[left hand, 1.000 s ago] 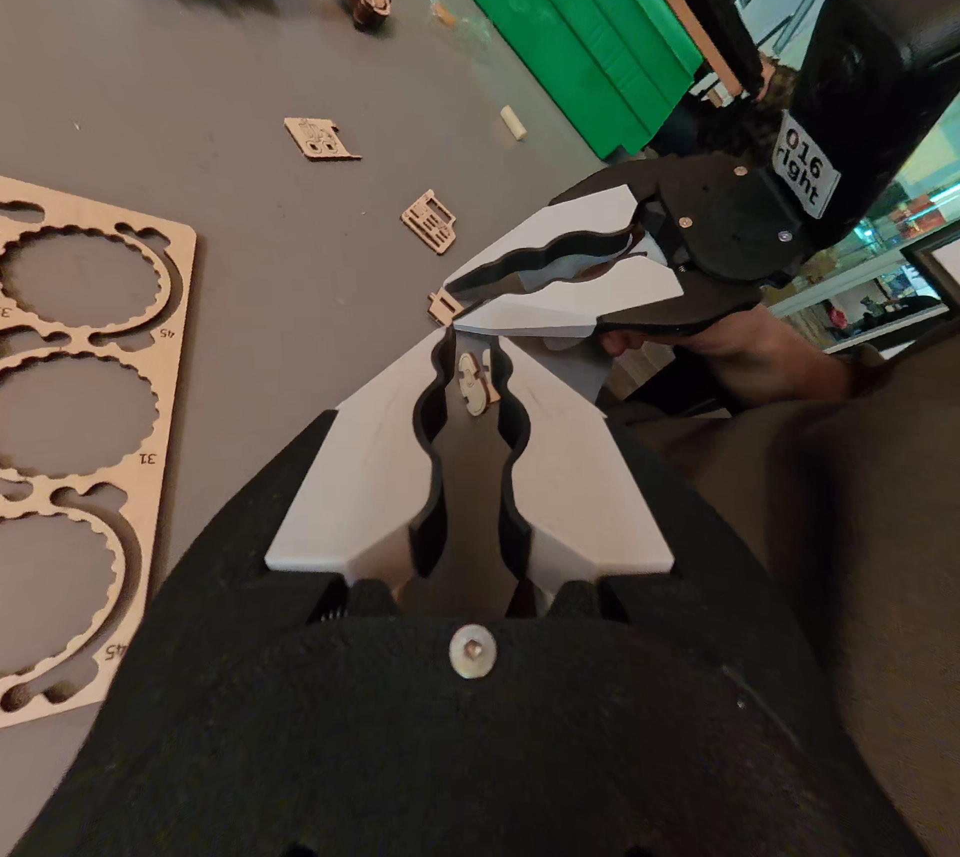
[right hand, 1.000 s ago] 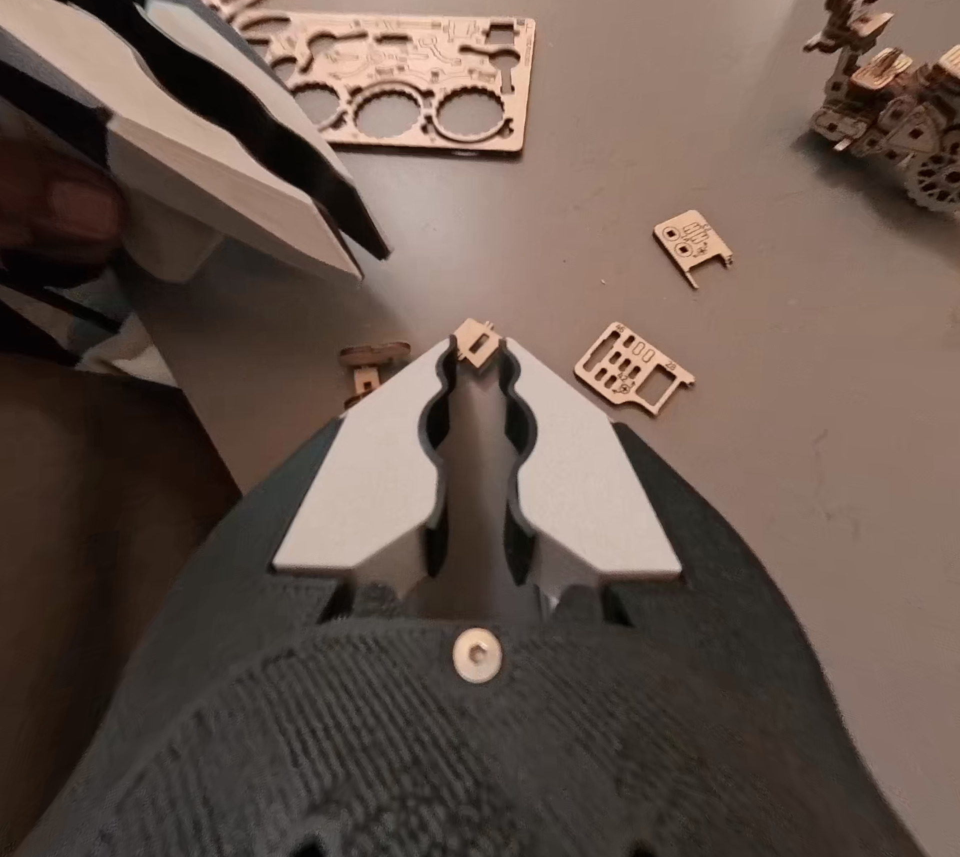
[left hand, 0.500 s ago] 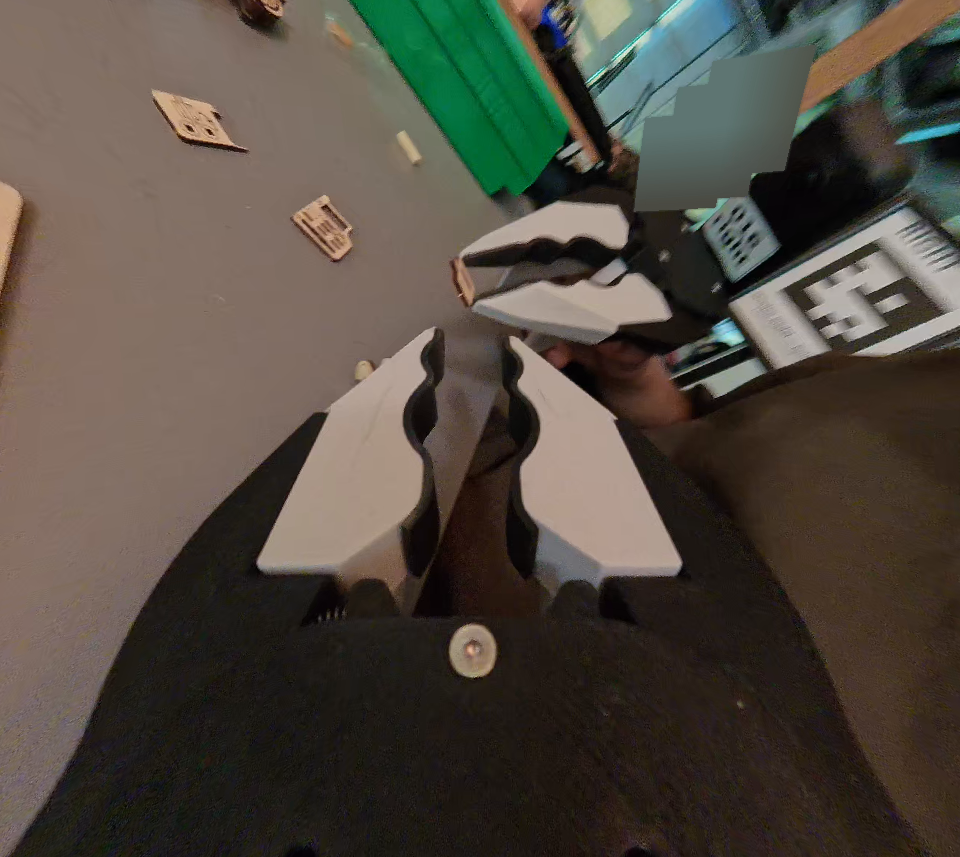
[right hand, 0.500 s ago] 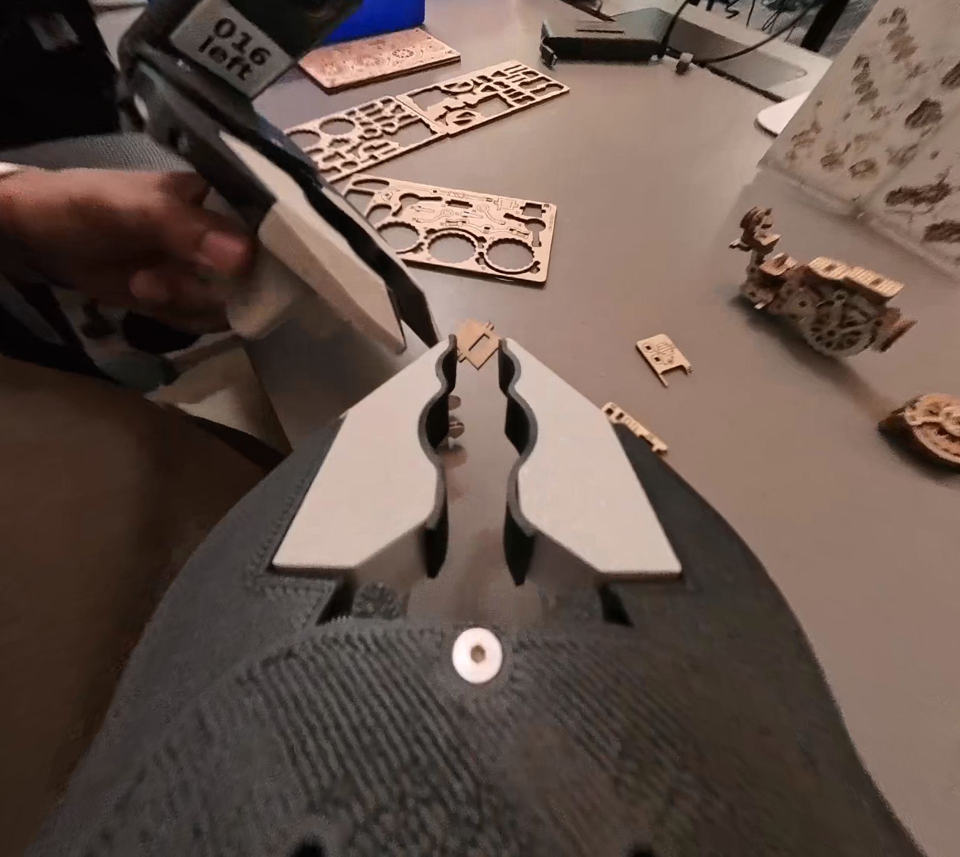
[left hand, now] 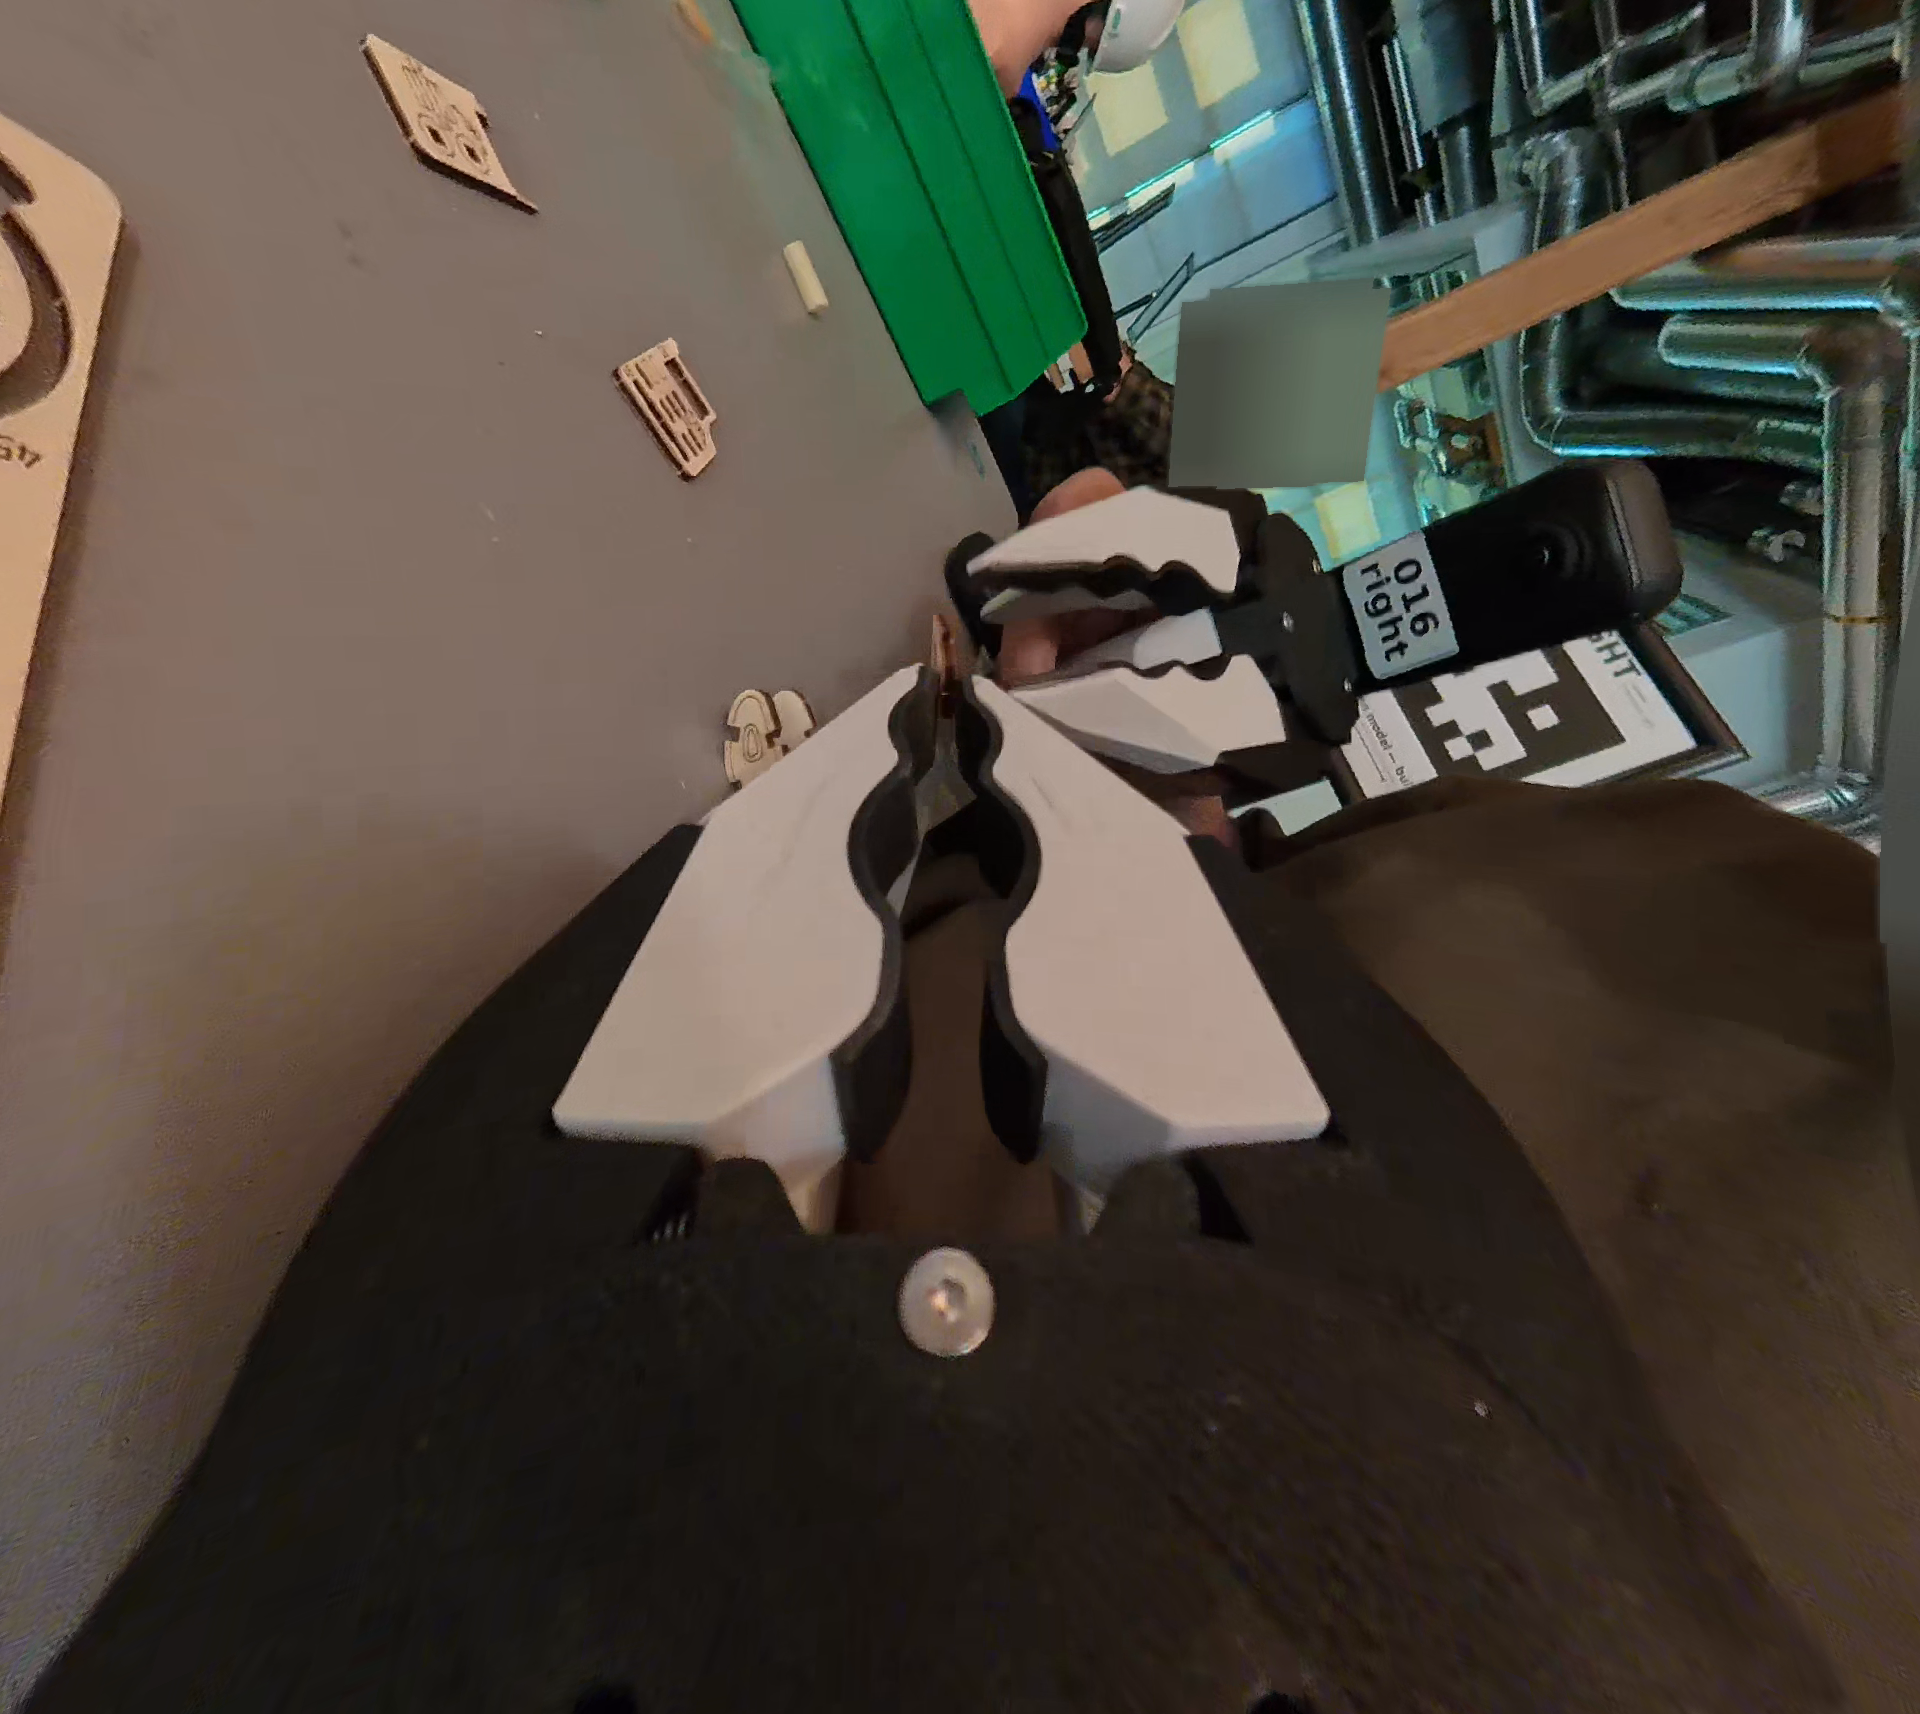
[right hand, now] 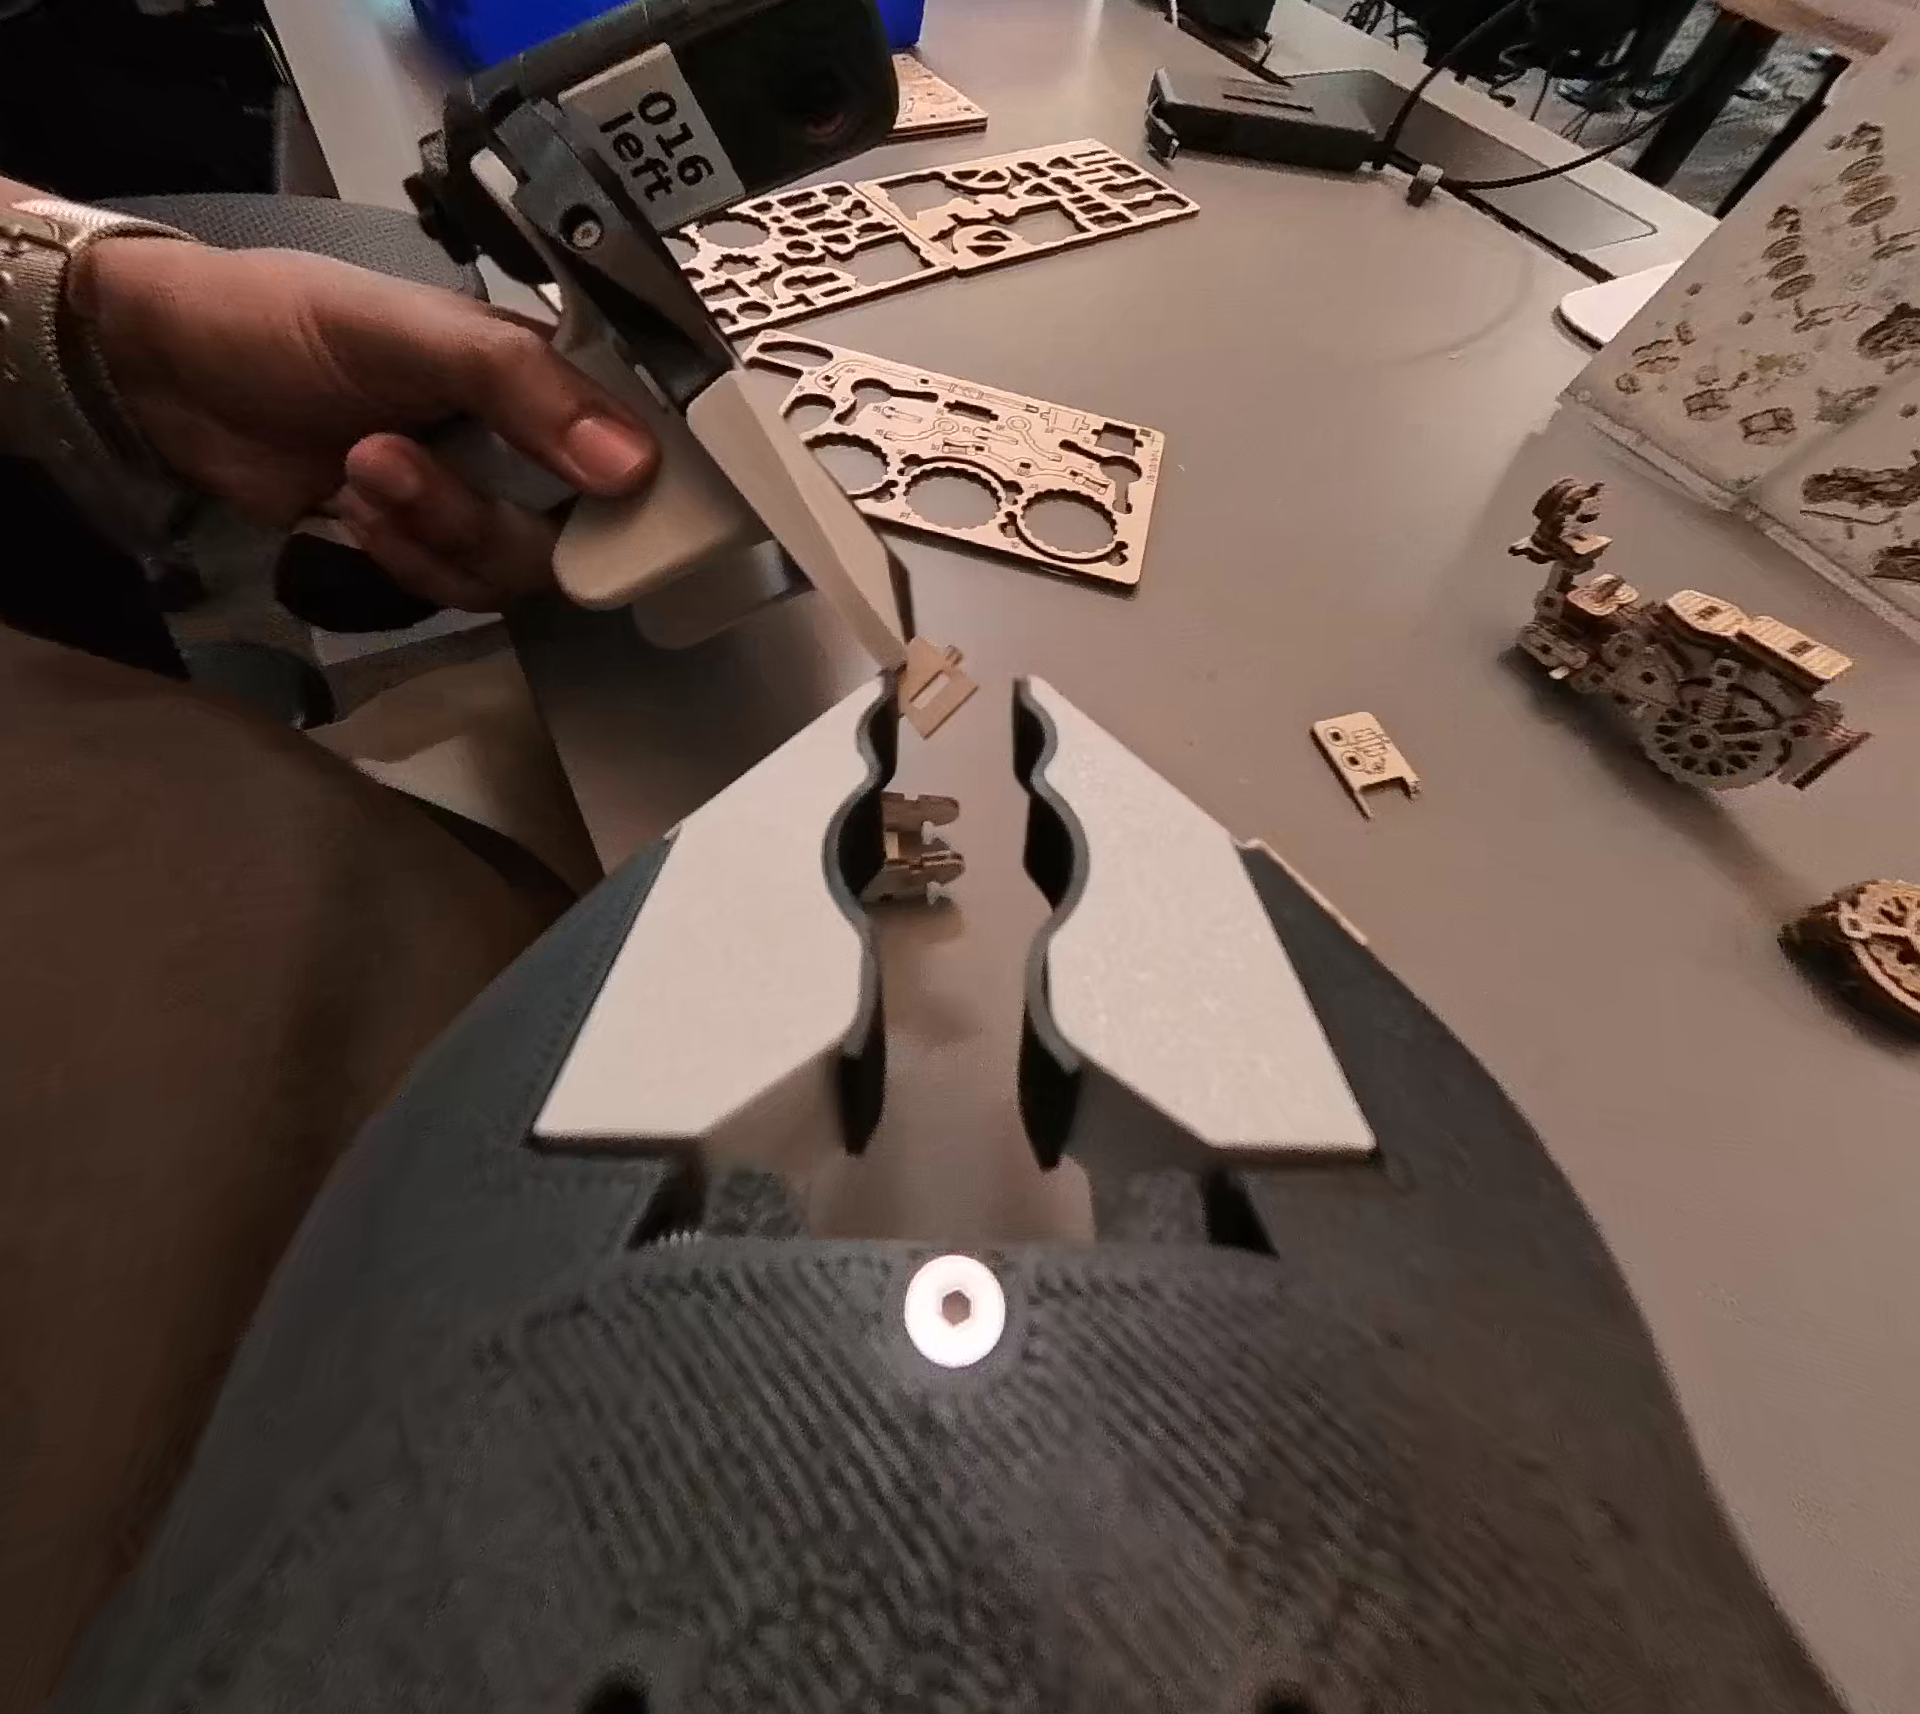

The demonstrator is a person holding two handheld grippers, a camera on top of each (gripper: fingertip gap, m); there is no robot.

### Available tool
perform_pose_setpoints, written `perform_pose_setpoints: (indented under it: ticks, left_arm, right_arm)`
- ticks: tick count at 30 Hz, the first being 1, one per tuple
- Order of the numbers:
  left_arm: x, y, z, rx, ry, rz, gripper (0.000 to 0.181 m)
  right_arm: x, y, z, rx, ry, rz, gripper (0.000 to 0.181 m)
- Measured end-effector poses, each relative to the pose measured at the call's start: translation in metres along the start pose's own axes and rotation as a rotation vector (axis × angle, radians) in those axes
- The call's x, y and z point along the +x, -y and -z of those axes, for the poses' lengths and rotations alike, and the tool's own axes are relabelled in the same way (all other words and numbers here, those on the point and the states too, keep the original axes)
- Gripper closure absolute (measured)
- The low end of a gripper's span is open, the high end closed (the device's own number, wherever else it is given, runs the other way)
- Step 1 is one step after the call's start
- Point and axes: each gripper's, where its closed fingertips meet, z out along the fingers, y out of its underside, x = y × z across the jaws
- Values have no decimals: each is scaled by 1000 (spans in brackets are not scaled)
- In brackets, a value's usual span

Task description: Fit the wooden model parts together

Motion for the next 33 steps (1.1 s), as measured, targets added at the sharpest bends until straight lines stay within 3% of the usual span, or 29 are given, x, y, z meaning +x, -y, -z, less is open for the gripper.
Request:
perform_pose_setpoints:
  ticks: [7, 11, 16, 23, 33]
  left_arm:
    - [0, -4, -3, -38, -16, 16, 181]
    - [-3, 4, 1, 4, -8, 24, 180]
    - [-2, 4, 1, 2, -15, 30, 181]
    - [-2, 3, 1, -6, -10, 30, 181]
    - [-5, -1, -1, -25, 46, -41, 181]
  right_arm:
    - [-15, -10, -6, -32, 94, 28, 147]
    - [-22, -21, -7, -88, 106, 108, 161]
    - [-35, -19, -7, -79, 162, 107, 159]
    - [-6, -11, -2, -51, -1, 176, 162]
    - [10, -17, -2, -76, -41, 117, 163]
